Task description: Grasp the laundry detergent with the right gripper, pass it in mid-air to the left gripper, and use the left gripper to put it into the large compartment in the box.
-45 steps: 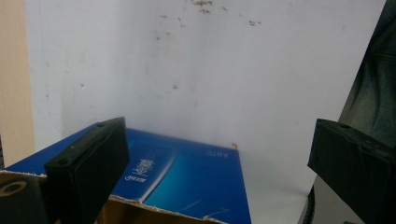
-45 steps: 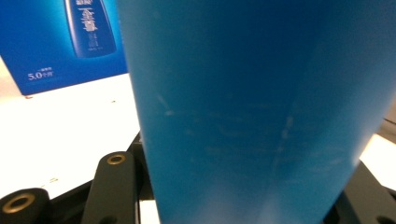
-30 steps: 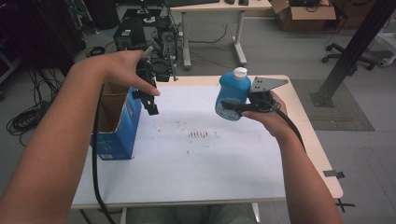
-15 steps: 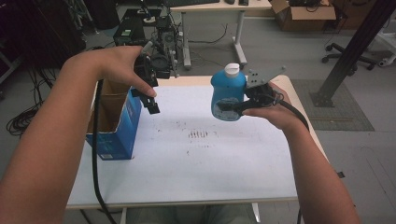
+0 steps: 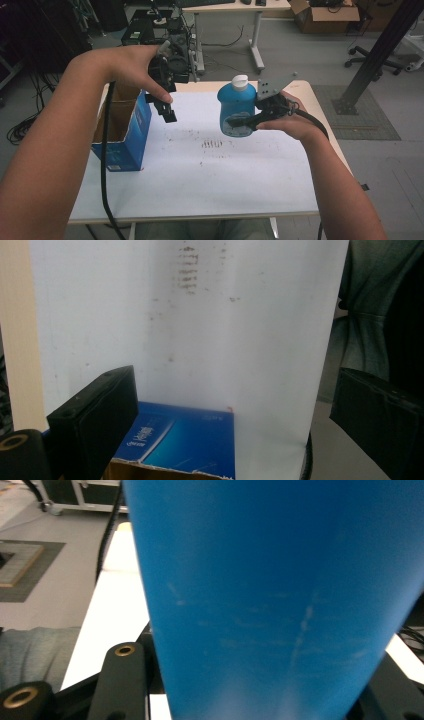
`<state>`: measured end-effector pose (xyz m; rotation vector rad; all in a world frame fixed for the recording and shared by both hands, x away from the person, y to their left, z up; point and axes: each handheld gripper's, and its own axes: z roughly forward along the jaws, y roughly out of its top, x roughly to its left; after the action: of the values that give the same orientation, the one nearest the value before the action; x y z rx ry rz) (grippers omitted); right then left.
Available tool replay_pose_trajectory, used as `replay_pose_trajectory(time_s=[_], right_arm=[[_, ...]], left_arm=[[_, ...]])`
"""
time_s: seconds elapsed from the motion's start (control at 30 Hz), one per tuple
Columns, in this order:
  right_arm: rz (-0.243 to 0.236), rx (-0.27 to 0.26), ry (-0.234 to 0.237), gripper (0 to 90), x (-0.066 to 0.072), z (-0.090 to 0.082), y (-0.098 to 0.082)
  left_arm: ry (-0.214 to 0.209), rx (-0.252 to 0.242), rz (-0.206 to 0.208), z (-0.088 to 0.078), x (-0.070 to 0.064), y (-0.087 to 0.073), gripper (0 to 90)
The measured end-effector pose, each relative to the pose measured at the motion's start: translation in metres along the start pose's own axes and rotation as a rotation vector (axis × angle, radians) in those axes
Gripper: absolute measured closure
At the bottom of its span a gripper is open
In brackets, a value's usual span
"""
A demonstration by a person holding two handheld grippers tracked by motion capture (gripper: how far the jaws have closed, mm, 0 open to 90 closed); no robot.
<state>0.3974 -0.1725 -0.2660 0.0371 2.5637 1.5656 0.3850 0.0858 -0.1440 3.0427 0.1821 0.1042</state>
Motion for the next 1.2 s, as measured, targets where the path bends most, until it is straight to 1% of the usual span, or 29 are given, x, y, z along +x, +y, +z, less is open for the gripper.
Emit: replay_pose_trajectory(time_s=[0.23, 0.37, 0.4, 0.43, 0.57, 0.7, 1.0, 1.2], right_arm=[[-0.011, -0.019, 0.043, 46.1, 0.004, 0.011, -0.001], [-0.016, -0.022, 0.058, 46.0, 0.006, 0.015, -0.001], [-0.011, -0.022, 0.063, 46.0, 0.006, 0.016, -0.001], [-0.016, -0.021, 0.065, 46.0, 0.006, 0.017, -0.002], [-0.007, -0.039, 0.085, 46.0, 0.009, 0.022, -0.002], [-0.007, -0.043, 0.104, 46.0, 0.011, 0.028, -0.003], [-0.010, -0.051, 0.134, 45.9, 0.015, 0.044, -0.004], [-0.017, -0.061, 0.156, 45.9, 0.019, 0.058, -0.004]], left_arm=[[0.005, 0.002, 0.017, -0.006, -0.004, 0.009, 5.4], [0.007, 0.004, 0.024, -0.008, -0.006, 0.014, 5.4], [0.010, 0.004, 0.025, -0.008, -0.006, 0.016, 5.4], [0.010, 0.005, 0.027, -0.008, -0.007, 0.017, 5.4], [0.012, 0.005, 0.039, -0.009, -0.009, 0.022, 5.3], [0.013, 0.010, 0.049, -0.010, -0.011, 0.027, 5.3], [0.017, 0.015, 0.058, -0.012, -0.014, 0.032, 5.3], [0.017, 0.021, 0.066, -0.010, -0.018, 0.036, 5.2]])
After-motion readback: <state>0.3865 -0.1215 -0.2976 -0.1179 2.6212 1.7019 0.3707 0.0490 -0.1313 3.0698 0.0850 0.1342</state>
